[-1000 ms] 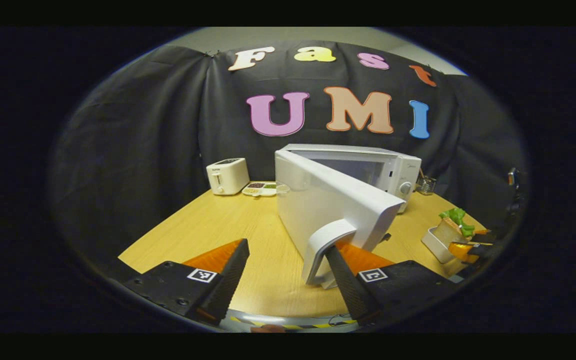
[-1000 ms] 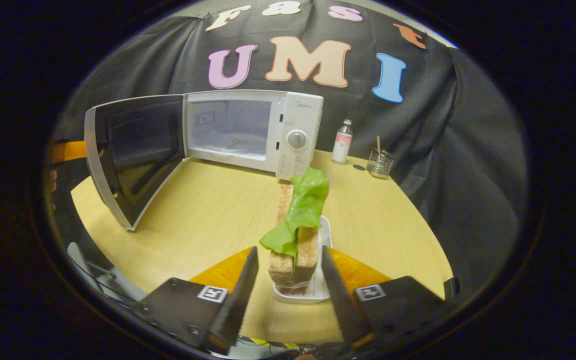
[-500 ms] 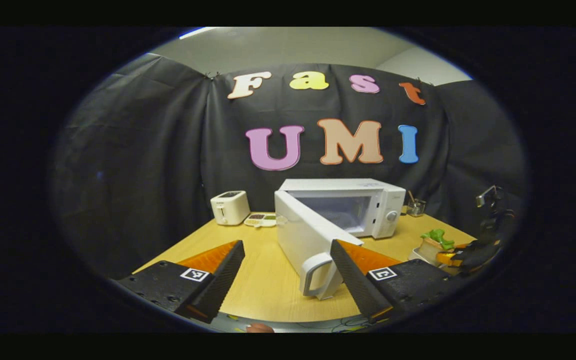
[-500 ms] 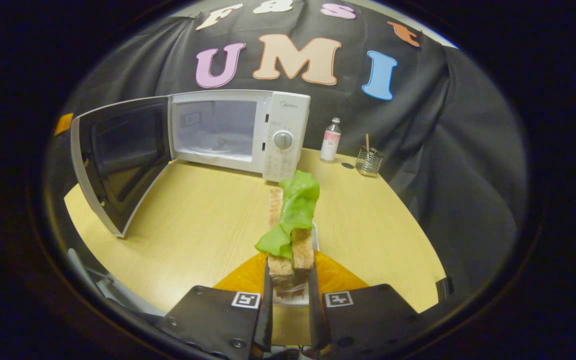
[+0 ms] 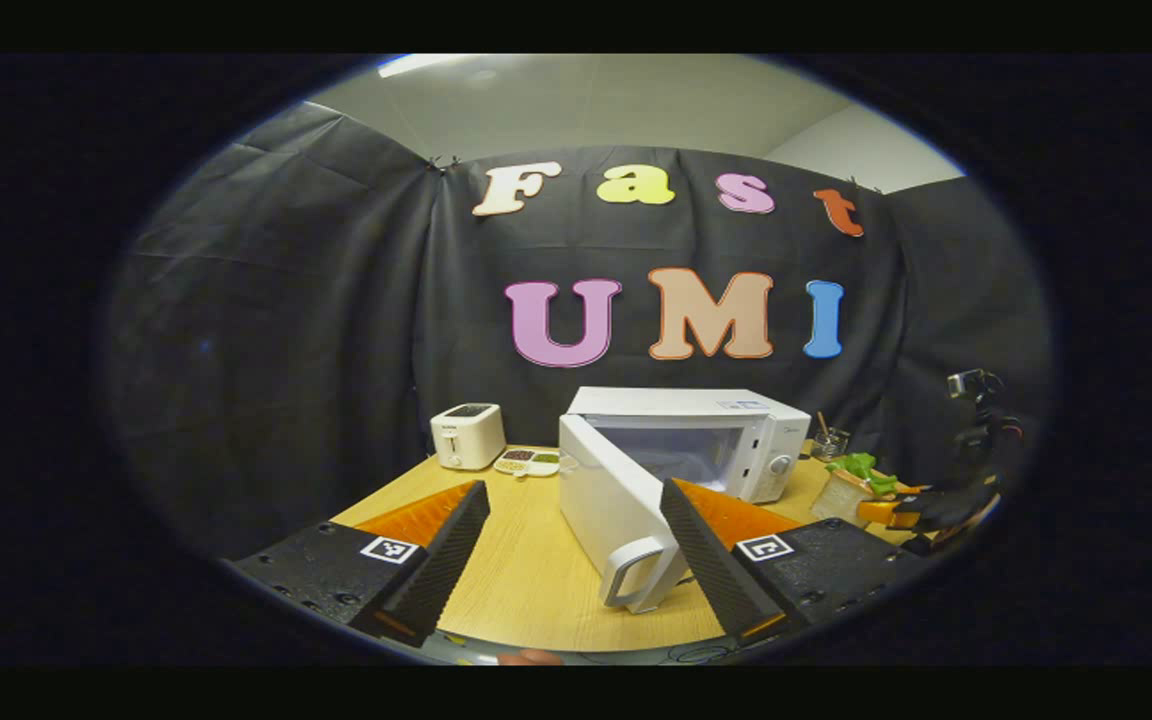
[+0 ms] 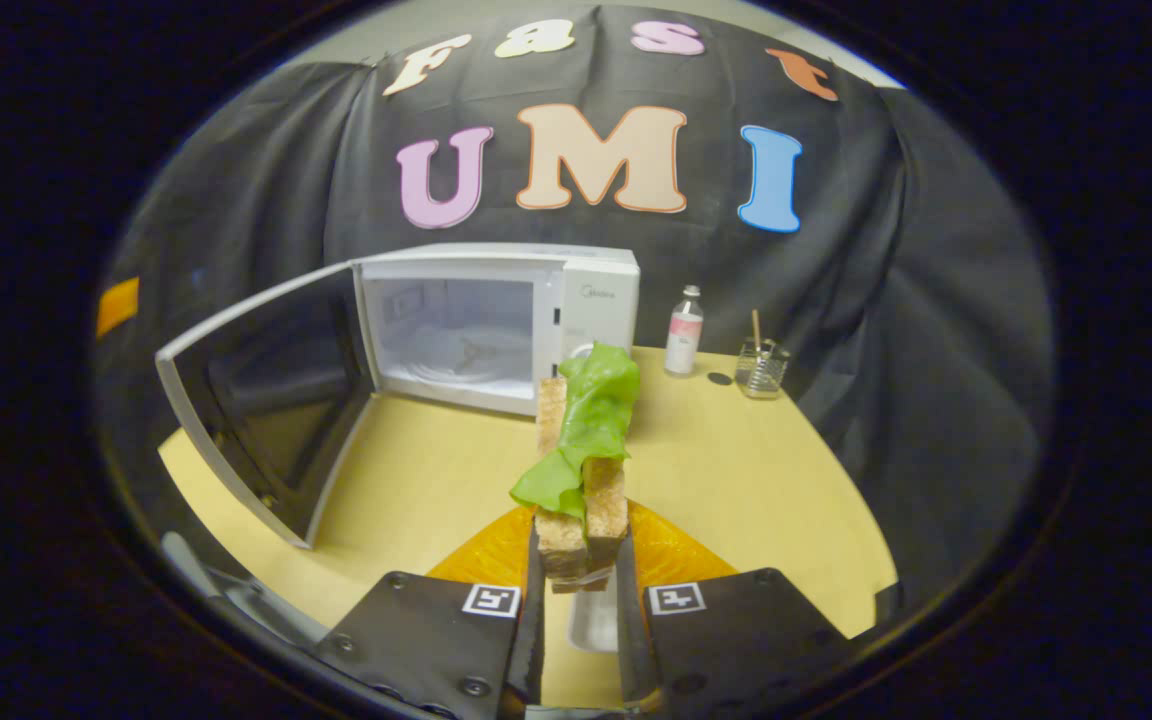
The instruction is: Open the microwave oven with the left hand, put the food in, and close the microwave oven.
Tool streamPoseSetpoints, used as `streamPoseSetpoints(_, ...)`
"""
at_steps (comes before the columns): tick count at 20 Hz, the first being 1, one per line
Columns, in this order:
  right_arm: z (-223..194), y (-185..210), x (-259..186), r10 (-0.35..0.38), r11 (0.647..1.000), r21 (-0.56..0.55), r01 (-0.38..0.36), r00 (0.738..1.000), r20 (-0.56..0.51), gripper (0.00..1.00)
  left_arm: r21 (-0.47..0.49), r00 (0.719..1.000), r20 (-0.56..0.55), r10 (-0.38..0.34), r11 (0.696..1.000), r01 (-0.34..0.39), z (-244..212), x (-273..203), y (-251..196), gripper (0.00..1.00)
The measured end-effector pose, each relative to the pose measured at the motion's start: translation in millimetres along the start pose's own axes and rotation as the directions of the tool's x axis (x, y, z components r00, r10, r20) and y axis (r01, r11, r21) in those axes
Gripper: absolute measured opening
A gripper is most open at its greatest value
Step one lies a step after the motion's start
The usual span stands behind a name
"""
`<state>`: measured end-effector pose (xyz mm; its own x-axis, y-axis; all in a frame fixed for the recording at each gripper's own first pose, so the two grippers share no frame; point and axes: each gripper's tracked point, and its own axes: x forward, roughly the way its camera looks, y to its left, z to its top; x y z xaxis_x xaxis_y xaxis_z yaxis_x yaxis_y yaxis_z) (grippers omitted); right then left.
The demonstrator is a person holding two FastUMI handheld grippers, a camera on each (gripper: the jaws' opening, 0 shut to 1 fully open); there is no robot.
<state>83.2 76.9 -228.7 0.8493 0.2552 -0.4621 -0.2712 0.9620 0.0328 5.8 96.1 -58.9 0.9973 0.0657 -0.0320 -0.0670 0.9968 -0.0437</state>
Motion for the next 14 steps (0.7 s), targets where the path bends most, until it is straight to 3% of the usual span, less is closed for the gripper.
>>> streamPoseSetpoints(7,39.2,71.0,59.6,0.115,0.968,0.224,-0.111,0.993,-0.003,0.32,0.047,1.0,-0.018,-0.011,0.999,0.012,-1.5,-8.7,11.5,0.99)
streamPoseSetpoints(12,51.3,113.6,112.2,0.157,0.872,0.473,-0.125,0.987,-0.029,0.32,0.043,0.999,-0.039,-0.009,0.999,0.011,-6.2,-13.6,23.5,0.99)
streamPoseSetpoints(13,54.6,119.8,123.9,0.157,0.851,0.511,-0.119,0.987,-0.032,0.24,0.045,0.999,-0.041,-0.001,0.999,0.003,-5.6,-14.3,28.4,1.0)
streamPoseSetpoints(14,55.8,126.9,132.9,0.162,0.827,0.55,-0.117,0.986,-0.035,0.32,0.044,0.999,-0.042,0.007,0.999,-0.005,-5.9,-14.9,32.4,0.99)
